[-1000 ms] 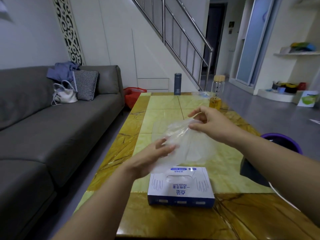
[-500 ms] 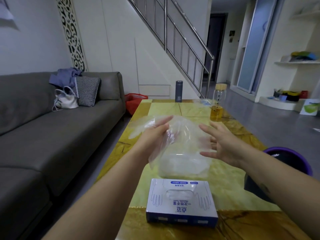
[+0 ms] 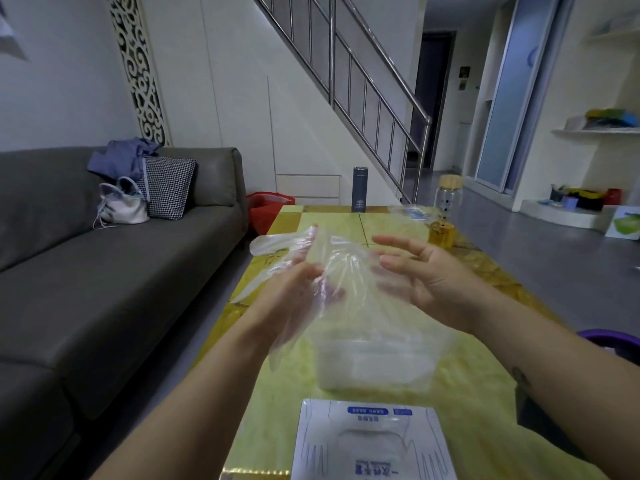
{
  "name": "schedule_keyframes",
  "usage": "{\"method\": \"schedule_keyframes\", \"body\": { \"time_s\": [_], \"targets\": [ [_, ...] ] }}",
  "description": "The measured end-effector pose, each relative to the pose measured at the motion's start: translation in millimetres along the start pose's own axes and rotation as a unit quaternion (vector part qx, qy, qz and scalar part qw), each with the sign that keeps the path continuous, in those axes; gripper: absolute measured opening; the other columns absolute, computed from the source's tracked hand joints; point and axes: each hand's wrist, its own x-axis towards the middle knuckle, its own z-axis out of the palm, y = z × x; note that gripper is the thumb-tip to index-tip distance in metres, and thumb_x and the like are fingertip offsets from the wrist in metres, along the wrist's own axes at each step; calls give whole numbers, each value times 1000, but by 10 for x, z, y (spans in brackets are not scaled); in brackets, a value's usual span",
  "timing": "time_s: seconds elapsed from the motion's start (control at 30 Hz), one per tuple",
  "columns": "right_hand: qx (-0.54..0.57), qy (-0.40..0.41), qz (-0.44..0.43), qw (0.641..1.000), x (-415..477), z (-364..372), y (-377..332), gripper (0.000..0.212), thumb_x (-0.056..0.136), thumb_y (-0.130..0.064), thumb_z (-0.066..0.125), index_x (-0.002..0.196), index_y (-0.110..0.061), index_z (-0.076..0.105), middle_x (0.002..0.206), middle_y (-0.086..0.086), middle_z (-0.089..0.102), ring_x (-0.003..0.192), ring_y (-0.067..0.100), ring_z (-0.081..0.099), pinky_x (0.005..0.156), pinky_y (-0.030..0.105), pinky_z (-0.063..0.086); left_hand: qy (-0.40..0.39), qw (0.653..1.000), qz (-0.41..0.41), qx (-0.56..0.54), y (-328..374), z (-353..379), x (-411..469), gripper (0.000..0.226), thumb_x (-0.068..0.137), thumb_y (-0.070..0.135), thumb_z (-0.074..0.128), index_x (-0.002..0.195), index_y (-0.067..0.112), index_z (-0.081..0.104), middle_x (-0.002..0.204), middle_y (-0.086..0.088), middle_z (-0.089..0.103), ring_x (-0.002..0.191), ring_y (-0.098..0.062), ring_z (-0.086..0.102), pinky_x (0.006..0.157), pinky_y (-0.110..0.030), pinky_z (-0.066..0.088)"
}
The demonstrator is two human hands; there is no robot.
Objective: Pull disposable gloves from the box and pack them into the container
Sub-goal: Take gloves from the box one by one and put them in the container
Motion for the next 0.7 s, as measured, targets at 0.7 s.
{"method": "schedule_keyframes", "body": {
  "time_s": [0.7],
  "targets": [
    [-245,5,-110,963,546,-128,163,57,82,-2,66,130,-30,54,118,-22,53,100,-3,59,73,13,52,78,994,-11,81,-384,-354,536,38,69,26,59,105,36,66,67,8,48,62,-8,51,74,-27,44]
  ]
}}
